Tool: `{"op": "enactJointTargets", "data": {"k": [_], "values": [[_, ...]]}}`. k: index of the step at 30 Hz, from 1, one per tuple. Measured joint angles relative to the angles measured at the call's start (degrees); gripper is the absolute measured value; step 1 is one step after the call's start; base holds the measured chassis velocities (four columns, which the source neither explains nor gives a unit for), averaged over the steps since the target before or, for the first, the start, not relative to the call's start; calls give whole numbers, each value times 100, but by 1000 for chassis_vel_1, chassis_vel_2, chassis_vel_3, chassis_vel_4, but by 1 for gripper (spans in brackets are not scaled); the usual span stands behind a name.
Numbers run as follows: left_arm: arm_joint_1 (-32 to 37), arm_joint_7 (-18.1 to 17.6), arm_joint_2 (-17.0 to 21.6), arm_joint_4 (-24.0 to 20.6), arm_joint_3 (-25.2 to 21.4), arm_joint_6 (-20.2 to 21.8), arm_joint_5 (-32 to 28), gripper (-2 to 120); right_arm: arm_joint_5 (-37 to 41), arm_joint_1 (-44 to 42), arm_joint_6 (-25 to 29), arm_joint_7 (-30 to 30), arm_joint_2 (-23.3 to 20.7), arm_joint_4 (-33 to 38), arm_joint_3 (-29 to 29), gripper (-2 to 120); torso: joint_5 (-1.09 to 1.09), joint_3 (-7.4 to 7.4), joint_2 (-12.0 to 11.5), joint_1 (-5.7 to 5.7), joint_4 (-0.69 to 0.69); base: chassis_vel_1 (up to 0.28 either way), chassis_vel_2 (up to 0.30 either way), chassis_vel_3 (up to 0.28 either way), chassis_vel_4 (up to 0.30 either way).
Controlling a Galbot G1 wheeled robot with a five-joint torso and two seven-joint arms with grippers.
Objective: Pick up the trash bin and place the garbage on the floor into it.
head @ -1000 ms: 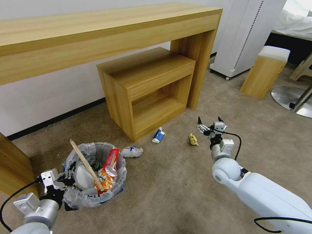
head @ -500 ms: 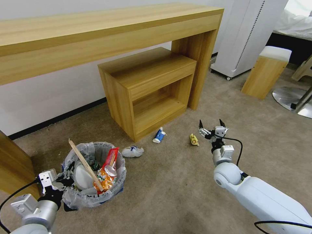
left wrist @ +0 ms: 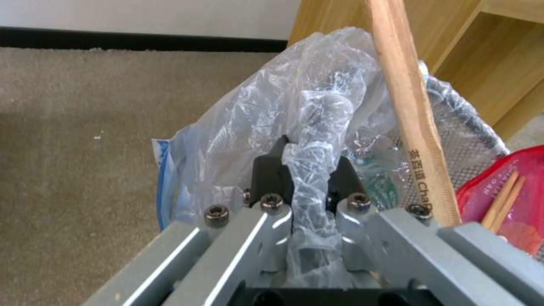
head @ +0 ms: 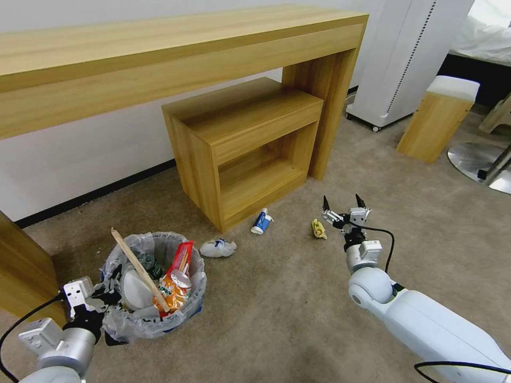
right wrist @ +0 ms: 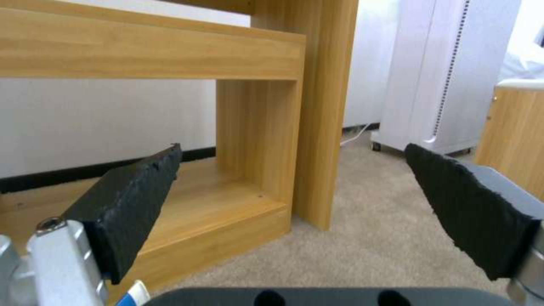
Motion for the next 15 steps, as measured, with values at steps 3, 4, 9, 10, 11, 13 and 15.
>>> {"op": "enactJointTargets", "data": {"k": [3, 4, 9, 10, 11, 13, 15], "values": [[-5, -1, -5, -6, 4, 0, 0, 3, 36, 10, -25, -24, 9, 6, -14, 100, 0, 0, 0, 0, 0, 0, 0, 0, 0], [-5, -1, -5, -6, 4, 0, 0, 3, 36, 10, -25, -24, 9, 6, -14, 100, 0, 0, 0, 0, 0, 0, 0, 0, 0], [5, 2, -9, -25, 5, -2, 0, 3, -7, 91, -37, -35, 14, -4, -77, 100, 0, 0, 0, 0, 0, 0, 0, 0, 0], [10, 3, -13, -29, 5, -4, 1, 3, -27, 104, -38, -34, 17, -3, -84, 100, 0, 0, 0, 0, 0, 0, 0, 0, 0], [10, 3, -13, -29, 5, -4, 1, 3, -27, 104, -38, -34, 17, -3, -84, 100, 0, 0, 0, 0, 0, 0, 0, 0, 0], [19, 9, -15, -41, 5, -11, 2, 3, -36, 120, -39, -27, 23, 14, -103, 100, 0, 0, 0, 0, 1, 0, 0, 0, 0], [24, 11, -15, -46, 4, -12, 2, 3, -37, 120, -39, -27, 23, 27, -113, 100, 0, -1, 0, 0, 0, 0, 0, 0, 0]]}}
